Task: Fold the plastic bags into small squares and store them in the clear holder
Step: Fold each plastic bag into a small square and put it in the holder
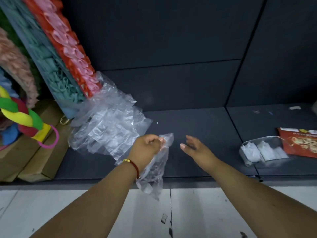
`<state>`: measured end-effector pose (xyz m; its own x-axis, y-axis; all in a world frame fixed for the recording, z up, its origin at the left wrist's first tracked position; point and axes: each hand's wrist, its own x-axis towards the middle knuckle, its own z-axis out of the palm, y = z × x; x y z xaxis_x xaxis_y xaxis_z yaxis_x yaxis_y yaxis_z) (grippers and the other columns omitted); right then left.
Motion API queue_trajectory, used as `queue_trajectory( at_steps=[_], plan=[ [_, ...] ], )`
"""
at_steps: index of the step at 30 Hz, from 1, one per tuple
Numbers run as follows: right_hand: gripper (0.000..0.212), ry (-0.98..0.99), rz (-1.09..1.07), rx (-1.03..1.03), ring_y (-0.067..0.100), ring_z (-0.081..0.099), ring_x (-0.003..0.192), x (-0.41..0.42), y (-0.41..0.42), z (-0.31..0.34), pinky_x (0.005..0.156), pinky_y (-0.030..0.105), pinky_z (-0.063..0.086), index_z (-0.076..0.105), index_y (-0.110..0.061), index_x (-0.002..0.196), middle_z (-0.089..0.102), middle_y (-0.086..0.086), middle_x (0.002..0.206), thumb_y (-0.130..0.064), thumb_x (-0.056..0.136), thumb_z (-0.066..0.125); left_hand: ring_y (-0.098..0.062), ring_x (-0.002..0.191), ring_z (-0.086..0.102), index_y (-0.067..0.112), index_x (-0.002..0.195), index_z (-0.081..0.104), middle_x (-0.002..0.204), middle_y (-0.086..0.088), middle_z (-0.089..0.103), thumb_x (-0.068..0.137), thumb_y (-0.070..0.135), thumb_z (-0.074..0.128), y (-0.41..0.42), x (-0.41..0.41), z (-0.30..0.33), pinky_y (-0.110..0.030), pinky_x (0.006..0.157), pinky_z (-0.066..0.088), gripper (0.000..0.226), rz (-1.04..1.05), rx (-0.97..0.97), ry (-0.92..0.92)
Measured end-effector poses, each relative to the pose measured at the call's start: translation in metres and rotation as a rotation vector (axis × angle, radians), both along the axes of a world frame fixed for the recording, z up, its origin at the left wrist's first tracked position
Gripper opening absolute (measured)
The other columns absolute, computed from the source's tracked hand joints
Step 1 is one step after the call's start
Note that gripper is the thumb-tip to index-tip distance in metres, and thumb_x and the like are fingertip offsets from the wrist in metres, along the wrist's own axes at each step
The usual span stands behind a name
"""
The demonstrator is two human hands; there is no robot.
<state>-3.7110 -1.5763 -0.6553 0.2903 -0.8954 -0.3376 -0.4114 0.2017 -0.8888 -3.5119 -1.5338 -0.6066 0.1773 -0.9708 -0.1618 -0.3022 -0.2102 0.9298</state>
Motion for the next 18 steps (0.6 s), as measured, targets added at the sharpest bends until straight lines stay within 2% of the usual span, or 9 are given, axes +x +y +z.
queue_trajectory(
  at_steps=[3, 5, 6, 8, 10, 11, 13, 16, 18],
  plan=[
    [0.068, -0.072, 0.097, -0.123, 0.005, 0.028, 0.138, -0.010, 0.002, 0.059, 0.106, 0.026, 0.029, 0.034, -0.036, 0.146, 0.032, -0.014, 0.150, -0.040, 0.088, 0.068, -0.025, 0.075, 0.059, 0.009, 0.072, 0.071, 0.078, -0.017, 0.061, 0.097, 0.014, 0.057, 0.012, -0.009, 0.043, -0.036, 0.076, 0.053, 0.029, -0.073, -0.038, 0.224],
    [0.068, -0.019, 0.242, -0.149, 0.000, 0.026, 0.132, -0.019, 0.005, 0.098, 0.104, 0.024, 0.029, 0.041, -0.041, 0.141, 0.029, -0.018, 0.146, -0.033, 0.083, 0.076, -0.023, 0.070, 0.061, 0.009, 0.065, 0.069, 0.073, -0.014, 0.062, 0.093, 0.014, 0.058, 0.024, -0.015, 0.071, -0.030, 0.069, 0.054, 0.030, -0.112, -0.069, 0.368],
    [0.064, 0.008, 0.304, -0.152, 0.000, 0.032, 0.130, -0.023, 0.008, 0.116, 0.105, 0.024, 0.032, 0.049, -0.041, 0.134, 0.033, -0.019, 0.143, -0.031, 0.079, 0.079, -0.021, 0.066, 0.062, 0.008, 0.063, 0.068, 0.069, -0.010, 0.063, 0.089, 0.015, 0.061, 0.031, -0.016, 0.083, -0.028, 0.066, 0.054, 0.028, -0.140, -0.081, 0.420],
    [0.043, 0.055, 0.363, -0.160, 0.003, 0.051, 0.116, -0.033, 0.013, 0.142, 0.102, 0.026, 0.041, 0.066, -0.030, 0.112, 0.056, -0.016, 0.126, -0.028, 0.073, 0.085, -0.019, 0.059, 0.060, 0.005, 0.064, 0.065, 0.065, -0.007, 0.062, 0.082, 0.017, 0.067, 0.045, -0.018, 0.105, -0.028, 0.064, 0.053, 0.022, -0.203, -0.110, 0.479],
    [0.023, 0.112, 0.368, -0.196, 0.005, 0.063, 0.091, -0.043, 0.021, 0.163, 0.089, 0.023, 0.046, 0.071, -0.016, 0.092, 0.070, -0.007, 0.095, -0.022, 0.074, 0.084, -0.016, 0.057, 0.058, 0.004, 0.070, 0.059, 0.064, -0.006, 0.060, 0.082, 0.014, 0.068, 0.058, -0.017, 0.122, -0.026, 0.062, 0.051, 0.018, -0.205, -0.134, 0.458],
    [0.020, 0.133, 0.365, -0.215, 0.006, 0.063, 0.084, -0.049, 0.026, 0.173, 0.086, 0.023, 0.047, 0.071, -0.010, 0.089, 0.071, -0.001, 0.089, -0.020, 0.076, 0.083, -0.014, 0.057, 0.057, 0.005, 0.072, 0.057, 0.065, -0.005, 0.060, 0.083, 0.011, 0.067, 0.064, -0.016, 0.128, -0.024, 0.060, 0.050, 0.015, -0.180, -0.147, 0.427],
    [0.023, 0.136, 0.348, -0.246, 0.008, 0.065, 0.083, -0.060, 0.037, 0.189, 0.089, 0.025, 0.049, 0.070, -0.002, 0.090, 0.072, 0.006, 0.088, -0.019, 0.077, 0.081, -0.012, 0.056, 0.056, 0.008, 0.080, 0.060, 0.066, -0.003, 0.061, 0.087, 0.003, 0.064, 0.075, -0.014, 0.140, -0.020, 0.055, 0.049, 0.010, -0.108, -0.172, 0.363],
    [0.025, 0.064, 0.324, -0.245, 0.002, 0.070, 0.088, -0.073, 0.055, 0.208, 0.089, 0.018, 0.047, 0.067, 0.004, 0.093, 0.076, -0.002, 0.086, -0.014, 0.079, 0.079, -0.011, 0.053, 0.054, 0.010, 0.093, 0.063, 0.060, 0.002, 0.060, 0.091, -0.001, 0.061, 0.091, -0.007, 0.154, -0.020, 0.052, 0.047, 0.012, -0.022, -0.194, 0.307],
    [0.025, 0.030, 0.310, -0.255, 0.003, 0.070, 0.087, -0.077, 0.064, 0.215, 0.090, 0.019, 0.046, 0.067, 0.004, 0.093, 0.075, -0.003, 0.083, -0.013, 0.079, 0.079, -0.013, 0.055, 0.054, 0.009, 0.092, 0.064, 0.059, 0.001, 0.060, 0.093, -0.001, 0.058, 0.101, -0.003, 0.162, -0.020, 0.053, 0.049, 0.012, 0.006, -0.218, 0.276]
  ],
)
